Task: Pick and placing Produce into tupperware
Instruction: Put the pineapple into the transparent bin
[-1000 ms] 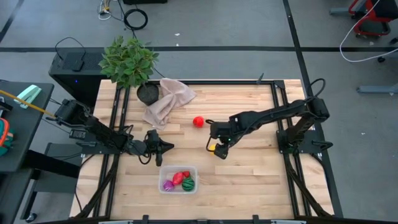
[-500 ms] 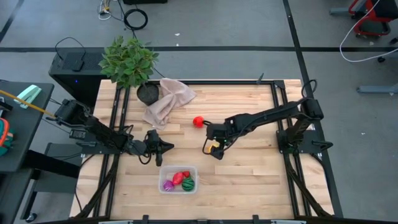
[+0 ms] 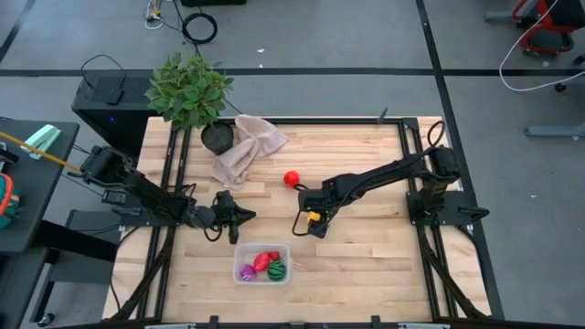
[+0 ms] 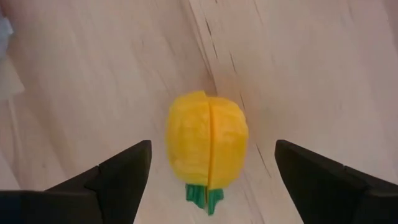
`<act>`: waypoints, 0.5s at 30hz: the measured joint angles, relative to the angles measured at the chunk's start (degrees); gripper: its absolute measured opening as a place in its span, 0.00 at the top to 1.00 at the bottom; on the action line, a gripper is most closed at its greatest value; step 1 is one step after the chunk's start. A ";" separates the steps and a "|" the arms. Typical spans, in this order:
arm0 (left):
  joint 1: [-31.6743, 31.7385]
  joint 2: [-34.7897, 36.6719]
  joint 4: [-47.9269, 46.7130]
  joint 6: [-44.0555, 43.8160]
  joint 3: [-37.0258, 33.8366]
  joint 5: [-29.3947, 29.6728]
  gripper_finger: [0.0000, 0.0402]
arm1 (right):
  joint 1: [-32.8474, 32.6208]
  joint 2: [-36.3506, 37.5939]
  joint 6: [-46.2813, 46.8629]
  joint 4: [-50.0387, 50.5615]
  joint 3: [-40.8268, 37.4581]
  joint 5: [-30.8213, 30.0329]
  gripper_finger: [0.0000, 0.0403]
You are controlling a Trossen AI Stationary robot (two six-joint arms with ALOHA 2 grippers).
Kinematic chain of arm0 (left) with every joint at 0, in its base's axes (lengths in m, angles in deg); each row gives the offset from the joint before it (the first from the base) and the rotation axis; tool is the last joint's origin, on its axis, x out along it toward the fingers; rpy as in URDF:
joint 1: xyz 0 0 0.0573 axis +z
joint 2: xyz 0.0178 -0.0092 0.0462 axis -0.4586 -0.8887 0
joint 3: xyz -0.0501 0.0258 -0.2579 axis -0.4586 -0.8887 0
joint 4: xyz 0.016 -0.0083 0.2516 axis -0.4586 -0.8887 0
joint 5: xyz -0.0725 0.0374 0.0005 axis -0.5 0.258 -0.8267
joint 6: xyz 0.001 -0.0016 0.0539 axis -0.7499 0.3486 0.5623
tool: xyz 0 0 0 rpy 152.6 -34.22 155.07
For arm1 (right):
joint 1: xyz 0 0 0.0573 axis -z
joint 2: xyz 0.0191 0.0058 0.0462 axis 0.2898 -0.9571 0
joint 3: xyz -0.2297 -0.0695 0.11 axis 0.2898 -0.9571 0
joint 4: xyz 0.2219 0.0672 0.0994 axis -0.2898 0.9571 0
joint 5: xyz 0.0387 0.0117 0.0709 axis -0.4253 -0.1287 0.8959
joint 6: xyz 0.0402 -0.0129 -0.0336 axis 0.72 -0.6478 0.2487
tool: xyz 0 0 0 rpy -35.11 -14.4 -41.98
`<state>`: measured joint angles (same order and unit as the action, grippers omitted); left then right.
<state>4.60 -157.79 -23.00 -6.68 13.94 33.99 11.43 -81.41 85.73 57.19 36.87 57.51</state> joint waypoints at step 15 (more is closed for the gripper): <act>0.02 0.00 -0.08 0.02 0.00 0.02 0.92 | -0.48 -2.81 0.38 -1.47 0.00 -1.54 0.24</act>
<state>4.62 -157.79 -23.08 -6.66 13.94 34.01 10.95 -84.22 86.11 55.72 36.87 55.97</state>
